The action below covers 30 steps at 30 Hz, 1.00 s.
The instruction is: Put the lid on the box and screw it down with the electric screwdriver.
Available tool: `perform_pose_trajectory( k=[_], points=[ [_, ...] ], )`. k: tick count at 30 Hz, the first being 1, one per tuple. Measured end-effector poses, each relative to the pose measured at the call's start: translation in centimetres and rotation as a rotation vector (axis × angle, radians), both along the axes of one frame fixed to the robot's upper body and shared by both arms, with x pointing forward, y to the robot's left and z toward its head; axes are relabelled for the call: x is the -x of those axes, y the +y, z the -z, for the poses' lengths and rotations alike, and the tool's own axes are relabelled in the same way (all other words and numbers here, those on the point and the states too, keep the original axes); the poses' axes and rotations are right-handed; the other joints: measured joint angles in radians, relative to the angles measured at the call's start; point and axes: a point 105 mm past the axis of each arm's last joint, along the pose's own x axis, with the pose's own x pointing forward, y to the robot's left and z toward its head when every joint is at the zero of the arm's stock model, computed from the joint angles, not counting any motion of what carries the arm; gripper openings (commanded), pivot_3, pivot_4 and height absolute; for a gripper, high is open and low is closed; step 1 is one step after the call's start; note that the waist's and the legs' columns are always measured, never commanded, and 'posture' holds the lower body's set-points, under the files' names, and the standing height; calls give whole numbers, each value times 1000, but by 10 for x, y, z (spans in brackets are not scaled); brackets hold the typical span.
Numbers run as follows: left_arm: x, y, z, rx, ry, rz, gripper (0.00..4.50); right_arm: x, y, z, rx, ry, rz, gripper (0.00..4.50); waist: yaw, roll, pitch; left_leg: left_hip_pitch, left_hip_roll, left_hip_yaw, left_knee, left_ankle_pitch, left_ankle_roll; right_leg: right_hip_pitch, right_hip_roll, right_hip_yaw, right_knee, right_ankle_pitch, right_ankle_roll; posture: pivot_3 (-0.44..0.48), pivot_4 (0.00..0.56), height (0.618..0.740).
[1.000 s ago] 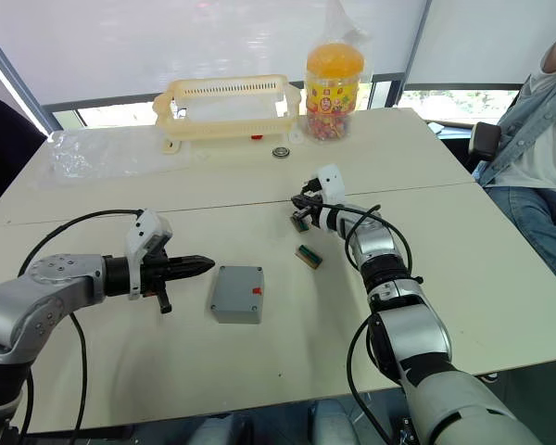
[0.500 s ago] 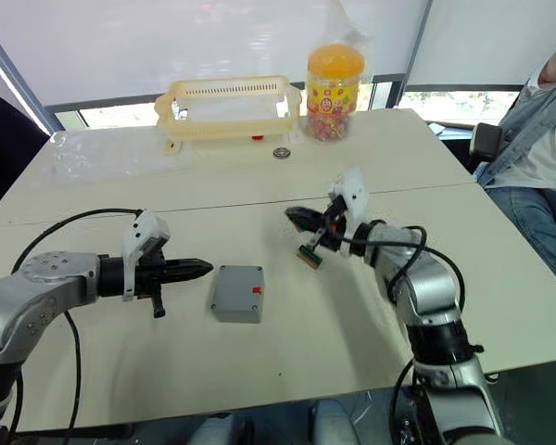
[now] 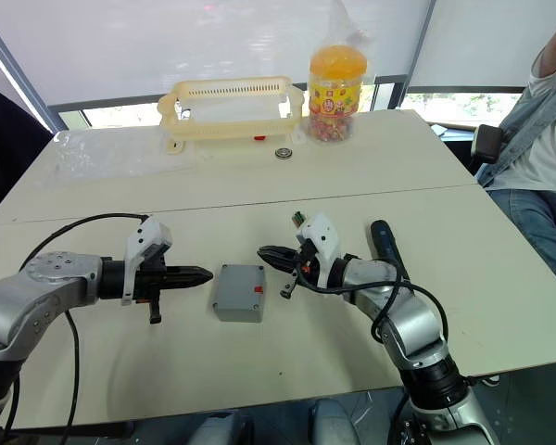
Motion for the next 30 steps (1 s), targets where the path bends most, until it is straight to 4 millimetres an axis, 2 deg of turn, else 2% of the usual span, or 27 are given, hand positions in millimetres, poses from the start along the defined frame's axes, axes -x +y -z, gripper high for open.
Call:
perform_pose_trajectory(
  k=[20, 27, 30],
  points=[
    [-1, 2, 2, -4, 3, -16, 0, -7, 4, 24, 60, 7, -8, 24, 0, 0, 0, 0, 0, 0, 0, 0, 0, 0, 0, 0, 0, 0, 0, 0, 150, 740],
    [-1, 2, 3, -4, 3, -20, 0, -7, 5, 24, 74, -21, -8, 24, 0, 0, 0, 0, 0, 0, 0, 0, 0, 0, 0, 0, 0, 0, 0, 0, 150, 740],
    [0, 2, 5, -5, 6, -24, 0, -8, 5, 24, 78, -26, -6, 918, 0, 0, 0, 0, 0, 0, 0, 0, 0, 0, 0, 0, 0, 0, 0, 0, 150, 740]
  ],
)
